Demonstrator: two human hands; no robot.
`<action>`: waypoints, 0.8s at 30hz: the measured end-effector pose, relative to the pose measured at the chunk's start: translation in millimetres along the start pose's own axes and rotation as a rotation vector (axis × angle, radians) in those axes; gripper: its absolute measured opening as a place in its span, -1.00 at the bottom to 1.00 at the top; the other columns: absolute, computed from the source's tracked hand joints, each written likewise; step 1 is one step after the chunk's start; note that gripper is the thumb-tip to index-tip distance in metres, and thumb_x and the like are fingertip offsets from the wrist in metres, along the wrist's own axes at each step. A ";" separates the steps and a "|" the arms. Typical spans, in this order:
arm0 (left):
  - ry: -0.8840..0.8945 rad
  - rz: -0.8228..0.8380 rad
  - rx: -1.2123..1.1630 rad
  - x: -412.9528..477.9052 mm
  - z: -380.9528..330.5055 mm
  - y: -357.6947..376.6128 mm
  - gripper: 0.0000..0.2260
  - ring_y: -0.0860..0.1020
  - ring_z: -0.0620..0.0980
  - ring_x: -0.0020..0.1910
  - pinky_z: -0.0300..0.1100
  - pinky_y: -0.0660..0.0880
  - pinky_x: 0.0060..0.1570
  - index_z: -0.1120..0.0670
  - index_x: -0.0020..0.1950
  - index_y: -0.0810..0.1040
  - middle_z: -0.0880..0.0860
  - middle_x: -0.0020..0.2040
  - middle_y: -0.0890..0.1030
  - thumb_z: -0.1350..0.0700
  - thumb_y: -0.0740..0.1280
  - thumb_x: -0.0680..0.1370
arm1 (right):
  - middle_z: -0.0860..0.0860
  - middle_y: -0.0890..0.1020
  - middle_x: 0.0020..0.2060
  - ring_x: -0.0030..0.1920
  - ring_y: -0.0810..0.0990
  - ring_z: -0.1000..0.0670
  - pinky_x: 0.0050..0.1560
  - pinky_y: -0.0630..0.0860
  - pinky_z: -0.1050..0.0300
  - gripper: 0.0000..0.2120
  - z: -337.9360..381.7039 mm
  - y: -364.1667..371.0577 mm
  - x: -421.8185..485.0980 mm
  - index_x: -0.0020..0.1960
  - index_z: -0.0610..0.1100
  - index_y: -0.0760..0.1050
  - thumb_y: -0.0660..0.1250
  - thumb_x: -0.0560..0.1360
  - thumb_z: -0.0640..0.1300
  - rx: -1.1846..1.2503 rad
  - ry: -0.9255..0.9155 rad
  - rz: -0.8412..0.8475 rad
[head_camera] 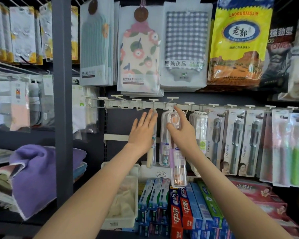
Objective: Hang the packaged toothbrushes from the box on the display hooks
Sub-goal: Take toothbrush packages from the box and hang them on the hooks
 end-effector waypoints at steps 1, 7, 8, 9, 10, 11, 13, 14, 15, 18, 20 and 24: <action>0.000 0.001 -0.001 -0.2 -0.4 -0.4 -0.16 -0.25 0.05 0.55 0.01 -0.18 0.50 0.06 0.56 -0.30 0.03 0.57 -0.30 0.19 0.31 0.57 | 0.02 0.54 0.24 -0.21 0.37 0.19 0.05 0.51 -0.03 -0.40 0.1 -1.6 0.6 0.40 0.34 0.19 0.21 0.40 0.04 0.010 0.001 -0.011; -0.011 -0.003 -0.021 -2.1 -3.7 -2.7 -0.20 -0.23 0.04 0.56 0.02 -0.16 0.52 0.06 0.57 -0.25 0.03 0.58 -0.28 0.25 0.27 0.57 | -0.09 0.57 0.17 -0.07 0.54 -0.11 0.07 0.51 -0.04 -0.44 18.7 -3.3 14.6 0.45 0.09 0.24 0.23 0.46 -0.02 -0.188 -0.041 0.019; -0.013 -0.003 -0.022 -1.9 -3.9 -2.7 -0.20 -0.23 0.04 0.56 0.02 -0.16 0.51 0.06 0.58 -0.25 0.03 0.58 -0.27 0.25 0.27 0.56 | -0.12 0.57 0.16 -0.02 0.55 -0.14 0.07 0.49 0.00 -0.45 19.4 -1.8 17.3 0.47 0.05 0.22 0.24 0.49 -0.05 -0.230 -0.034 0.031; -0.016 -0.003 -0.022 -1.8 -4.1 -2.8 -0.20 -0.22 0.04 0.56 0.02 -0.15 0.51 0.06 0.58 -0.24 0.03 0.58 -0.27 0.25 0.27 0.56 | -0.13 0.57 0.12 0.00 0.55 -0.13 0.05 0.46 0.04 -0.45 20.5 -0.3 18.9 0.48 0.03 0.21 0.23 0.51 -0.07 -0.260 -0.025 0.039; -0.019 -0.005 -0.022 -1.5 -4.2 -2.9 -0.21 -0.22 0.04 0.56 0.02 -0.15 0.51 0.06 0.58 -0.24 0.03 0.58 -0.27 0.25 0.27 0.56 | -0.13 0.57 0.09 0.01 0.55 -0.13 0.02 0.43 0.07 -0.45 21.9 1.1 20.2 0.49 0.01 0.19 0.22 0.53 -0.08 -0.282 -0.017 0.044; -0.022 -0.006 -0.022 -1.3 -4.3 -3.1 -0.21 -0.21 0.04 0.56 0.01 -0.15 0.51 0.06 0.58 -0.24 0.03 0.58 -0.26 0.25 0.27 0.56 | -0.13 0.56 0.06 0.02 0.53 -0.12 -0.01 0.40 0.09 -0.45 24.1 2.9 20.9 0.50 0.00 0.18 0.22 0.54 -0.08 -0.300 -0.013 0.048; -0.029 -0.002 -0.014 -1.6 -4.1 -3.7 -0.21 -0.21 0.04 0.56 0.01 -0.15 0.51 0.07 0.57 -0.24 0.03 0.58 -0.26 0.25 0.26 0.56 | -0.16 0.56 0.04 0.03 0.53 -0.15 -0.03 0.40 0.07 -0.46 27.6 6.3 22.8 0.49 -0.02 0.18 0.21 0.53 -0.08 -0.332 -0.014 0.037; -0.032 0.001 -0.006 -1.9 -3.8 -4.0 -0.21 -0.21 0.04 0.56 0.01 -0.15 0.51 0.07 0.57 -0.24 0.03 0.58 -0.26 0.24 0.26 0.56 | -0.18 0.57 0.03 0.02 0.53 -0.17 -0.03 0.42 0.04 -0.46 28.2 7.1 23.7 0.48 -0.02 0.19 0.21 0.52 -0.08 -0.343 -0.010 0.025; -0.034 0.005 0.001 -2.3 -3.6 -4.3 -0.21 -0.21 0.04 0.56 0.02 -0.15 0.51 0.08 0.57 -0.24 0.03 0.58 -0.26 0.23 0.26 0.57 | -0.19 0.57 0.02 0.00 0.54 -0.18 -0.04 0.43 0.03 -0.47 28.6 7.3 24.0 0.47 -0.03 0.19 0.21 0.52 -0.08 -0.347 -0.001 0.015; -0.030 0.015 0.009 -2.0 -3.1 -5.8 -0.21 -0.20 0.03 0.56 0.02 -0.14 0.52 0.08 0.57 -0.24 0.03 0.58 -0.26 0.21 0.28 0.56 | -0.17 0.58 -0.01 -0.05 0.53 -0.18 -0.14 0.38 0.07 -0.52 29.2 2.7 23.9 0.41 -0.07 0.24 0.21 0.52 -0.07 -0.331 0.038 -0.003; -0.027 0.029 0.002 -1.6 -3.3 -6.5 -0.20 -0.20 0.03 0.56 0.01 -0.14 0.52 0.08 0.57 -0.24 0.03 0.58 -0.26 0.22 0.28 0.56 | -0.14 0.56 -0.09 -0.10 0.51 -0.17 -0.21 0.33 0.08 -0.60 30.7 -0.6 24.7 0.33 -0.08 0.27 0.21 0.51 -0.08 -0.330 0.045 -0.002; -0.032 0.046 -0.005 -1.4 -4.8 -6.4 -0.21 -0.19 0.03 0.56 0.01 -0.14 0.51 0.09 0.57 -0.24 0.04 0.58 -0.26 0.24 0.27 0.55 | -0.17 0.54 -0.03 -0.01 0.50 -0.21 -0.13 0.37 0.06 -0.59 29.4 -1.0 29.5 0.34 -0.08 0.28 0.20 0.51 -0.06 -0.377 0.091 0.081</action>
Point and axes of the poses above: each hand's wrist, its own x-axis towards the middle knuckle, its own y-axis out of the palm, z = x × y, the point moved 8 cm from there along x, towards the middle knuckle
